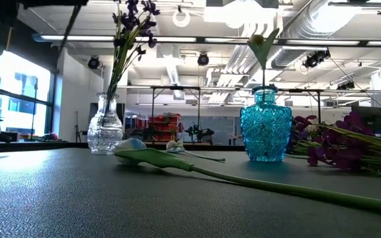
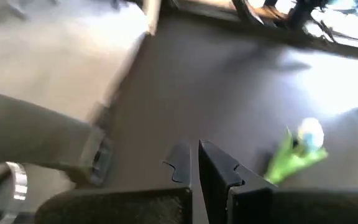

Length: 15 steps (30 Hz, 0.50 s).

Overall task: Sort flowers into vase by color
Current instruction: Put the bottom purple flowers into the transparent vase

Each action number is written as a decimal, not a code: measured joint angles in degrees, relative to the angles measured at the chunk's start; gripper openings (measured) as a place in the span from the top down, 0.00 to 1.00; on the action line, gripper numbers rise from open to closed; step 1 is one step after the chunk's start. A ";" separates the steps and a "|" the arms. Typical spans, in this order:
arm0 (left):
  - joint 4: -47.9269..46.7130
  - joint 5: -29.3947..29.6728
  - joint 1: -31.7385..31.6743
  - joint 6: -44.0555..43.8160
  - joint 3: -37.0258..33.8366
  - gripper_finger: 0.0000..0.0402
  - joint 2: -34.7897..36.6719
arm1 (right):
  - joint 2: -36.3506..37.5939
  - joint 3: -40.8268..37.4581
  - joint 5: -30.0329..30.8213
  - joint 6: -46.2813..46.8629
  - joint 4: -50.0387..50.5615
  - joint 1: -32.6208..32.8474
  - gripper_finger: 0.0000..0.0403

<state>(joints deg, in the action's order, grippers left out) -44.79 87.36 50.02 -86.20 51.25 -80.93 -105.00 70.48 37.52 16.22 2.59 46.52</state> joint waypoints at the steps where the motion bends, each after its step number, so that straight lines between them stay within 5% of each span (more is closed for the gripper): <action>1: 3.69 -1.99 0.13 5.42 0.39 1.00 0.00 | 1.29 0.00 -0.80 -0.86 -0.62 0.04 1.00; 10: 52.46 -16.30 -1.37 71.14 1.81 1.00 0.28 | 9.14 0.04 8.80 -3.85 -1.00 2.30 1.00; 15: 79.94 -34.33 -7.91 91.59 1.81 1.00 2.25 | 8.55 0.04 10.99 -2.84 -2.00 2.58 1.00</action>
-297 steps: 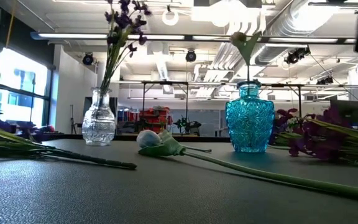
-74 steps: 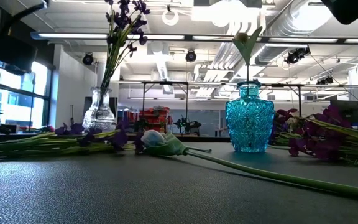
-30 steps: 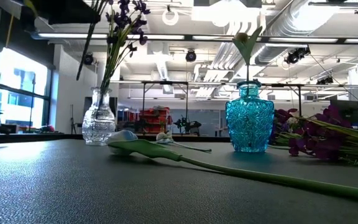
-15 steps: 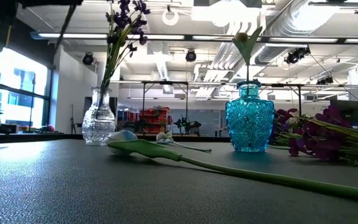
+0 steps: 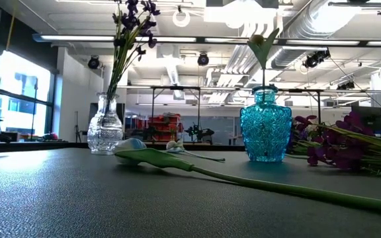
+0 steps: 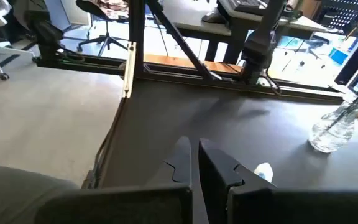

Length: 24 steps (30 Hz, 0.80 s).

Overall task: Sort flowers into vase by color
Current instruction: Put the bottom purple flowers into the transparent vase

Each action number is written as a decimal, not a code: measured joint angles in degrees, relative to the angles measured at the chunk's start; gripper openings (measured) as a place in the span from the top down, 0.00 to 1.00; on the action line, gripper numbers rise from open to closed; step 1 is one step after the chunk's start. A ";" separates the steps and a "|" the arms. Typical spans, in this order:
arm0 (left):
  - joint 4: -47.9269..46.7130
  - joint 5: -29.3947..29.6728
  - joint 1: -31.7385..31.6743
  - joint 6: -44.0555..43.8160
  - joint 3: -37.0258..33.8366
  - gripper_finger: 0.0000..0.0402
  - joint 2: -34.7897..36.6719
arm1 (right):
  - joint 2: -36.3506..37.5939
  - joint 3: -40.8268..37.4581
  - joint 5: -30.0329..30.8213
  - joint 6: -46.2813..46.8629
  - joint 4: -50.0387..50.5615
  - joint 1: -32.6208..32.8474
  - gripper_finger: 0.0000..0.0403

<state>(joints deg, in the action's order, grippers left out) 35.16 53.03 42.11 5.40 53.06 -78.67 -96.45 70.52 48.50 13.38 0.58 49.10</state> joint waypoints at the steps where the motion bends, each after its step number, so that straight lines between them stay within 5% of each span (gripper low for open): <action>1: 5.18 -6.36 -1.82 3.47 0.04 1.00 0.58 | -0.34 0.00 -0.07 0.10 -0.38 0.00 1.00; 3: 11.54 -15.08 -5.34 8.98 0.09 1.00 1.69 | -1.08 0.00 -1.03 0.11 -1.41 0.10 1.00; 5: 12.34 -15.16 -8.18 14.23 0.09 1.00 3.15 | -1.45 0.00 -1.50 0.08 -2.39 0.51 1.00; 10: 1.74 4.68 -13.47 18.92 -1.69 1.00 8.41 | -1.97 0.00 -1.21 0.65 -2.70 1.59 1.00; 16: -11.69 16.47 -15.63 6.96 -10.04 1.00 20.30 | -2.25 -0.09 1.94 -0.94 -2.01 2.03 1.00; 24: -23.55 24.89 -17.42 -7.22 -23.35 1.00 36.85 | -2.25 -0.09 0.75 -6.19 -1.45 0.19 1.00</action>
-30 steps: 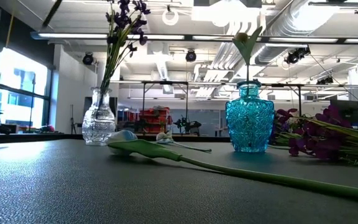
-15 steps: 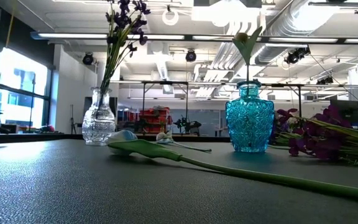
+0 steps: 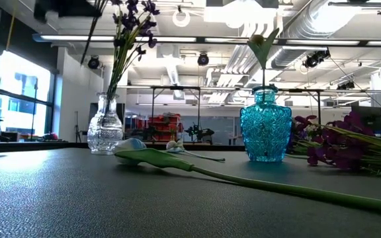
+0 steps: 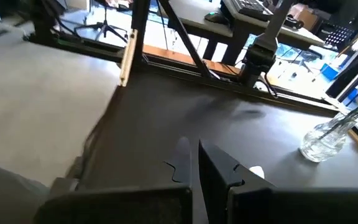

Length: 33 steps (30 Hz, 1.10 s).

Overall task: Sort flowers into vase by color
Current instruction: Put the bottom purple flowers into the transparent vase

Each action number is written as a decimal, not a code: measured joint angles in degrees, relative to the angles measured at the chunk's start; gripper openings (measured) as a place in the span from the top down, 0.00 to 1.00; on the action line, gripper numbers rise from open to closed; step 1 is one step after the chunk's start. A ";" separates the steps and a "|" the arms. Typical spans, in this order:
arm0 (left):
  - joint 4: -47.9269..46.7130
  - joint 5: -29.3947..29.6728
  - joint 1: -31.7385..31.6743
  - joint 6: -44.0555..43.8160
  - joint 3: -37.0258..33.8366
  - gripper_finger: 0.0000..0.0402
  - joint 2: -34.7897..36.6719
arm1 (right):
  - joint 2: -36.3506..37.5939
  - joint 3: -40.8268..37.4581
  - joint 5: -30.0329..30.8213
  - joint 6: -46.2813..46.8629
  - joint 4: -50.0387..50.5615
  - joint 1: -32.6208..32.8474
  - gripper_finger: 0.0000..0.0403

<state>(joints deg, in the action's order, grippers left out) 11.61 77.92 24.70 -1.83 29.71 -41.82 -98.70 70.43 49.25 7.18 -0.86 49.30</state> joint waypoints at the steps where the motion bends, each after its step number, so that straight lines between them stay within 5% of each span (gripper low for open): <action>1: 0.16 0.13 -1.21 -0.91 -1.98 1.00 1.00 | 0.00 0.00 -0.04 -0.74 0.31 -0.36 1.00; 7: 3.19 -9.24 -11.39 -6.01 -11.43 1.00 3.16 | 0.51 0.00 -0.18 -7.09 7.59 -3.37 1.00; 10: 11.15 -15.32 -14.19 -0.38 -13.08 1.00 3.26 | 3.16 -0.02 0.19 -8.58 15.65 -5.16 1.00; 17: 17.32 -20.43 -13.30 17.77 -10.61 1.00 4.09 | 14.66 -0.04 0.28 -5.95 27.23 -10.38 1.00; 23: 17.44 -36.14 -13.27 20.52 -12.11 1.00 4.61 | 20.87 -0.02 1.24 -3.19 26.45 -14.76 1.00; 28: 25.07 -32.72 -14.08 21.52 -16.20 1.00 4.93 | 18.28 -0.02 9.88 -2.55 29.55 -15.29 1.00; 33: 36.92 -34.22 -16.41 21.49 -23.18 1.00 5.10 | 14.57 -0.02 10.70 1.43 30.07 -13.18 1.00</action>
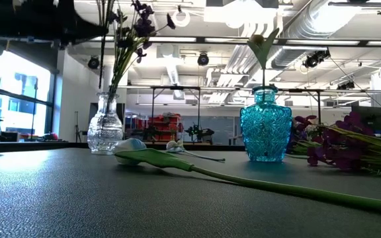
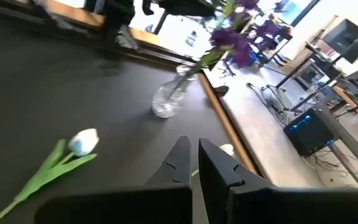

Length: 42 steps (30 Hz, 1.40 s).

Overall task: Sort flowers into vase by color
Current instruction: Put the bottom purple flowers into the transparent vase

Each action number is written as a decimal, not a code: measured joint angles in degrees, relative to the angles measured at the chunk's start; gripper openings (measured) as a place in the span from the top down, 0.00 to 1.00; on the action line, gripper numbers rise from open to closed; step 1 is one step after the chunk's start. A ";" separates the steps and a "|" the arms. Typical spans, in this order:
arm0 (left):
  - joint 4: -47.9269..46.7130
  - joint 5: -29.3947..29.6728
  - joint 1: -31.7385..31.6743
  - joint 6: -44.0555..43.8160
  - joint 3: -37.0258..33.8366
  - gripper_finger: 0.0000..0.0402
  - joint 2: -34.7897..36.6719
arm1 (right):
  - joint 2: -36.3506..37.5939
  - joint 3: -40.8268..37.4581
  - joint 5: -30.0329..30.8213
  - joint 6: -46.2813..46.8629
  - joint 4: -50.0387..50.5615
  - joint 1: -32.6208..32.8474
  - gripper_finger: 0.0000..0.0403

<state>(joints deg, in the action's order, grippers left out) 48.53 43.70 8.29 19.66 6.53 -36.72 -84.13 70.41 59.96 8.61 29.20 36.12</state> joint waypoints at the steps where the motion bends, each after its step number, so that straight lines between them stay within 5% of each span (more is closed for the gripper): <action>1: 1.59 -0.04 -0.46 -0.03 -1.48 1.00 -0.01 | -0.98 0.00 0.05 0.57 -0.11 0.76 1.00; 6: 9.20 -2.44 -2.88 -0.13 -5.95 1.00 -0.01 | -4.90 -0.02 2.58 1.68 -2.19 4.11 1.00; 12: 7.74 -9.14 -5.31 -1.55 -5.89 1.00 -0.12 | -5.89 -0.02 5.72 1.01 -5.28 5.27 1.00; 26: -0.74 -8.67 -10.81 -7.40 -5.86 0.97 -1.48 | -5.80 -0.02 7.26 -3.52 -11.51 3.76 1.00; 42: -6.31 -8.58 -11.64 -10.34 -5.85 0.66 -1.61 | -5.78 -0.02 4.12 1.65 -11.49 3.96 1.00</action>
<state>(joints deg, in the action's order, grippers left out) 42.22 35.11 -3.36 9.32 0.68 -38.33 -89.91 70.39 64.08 10.26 17.72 40.07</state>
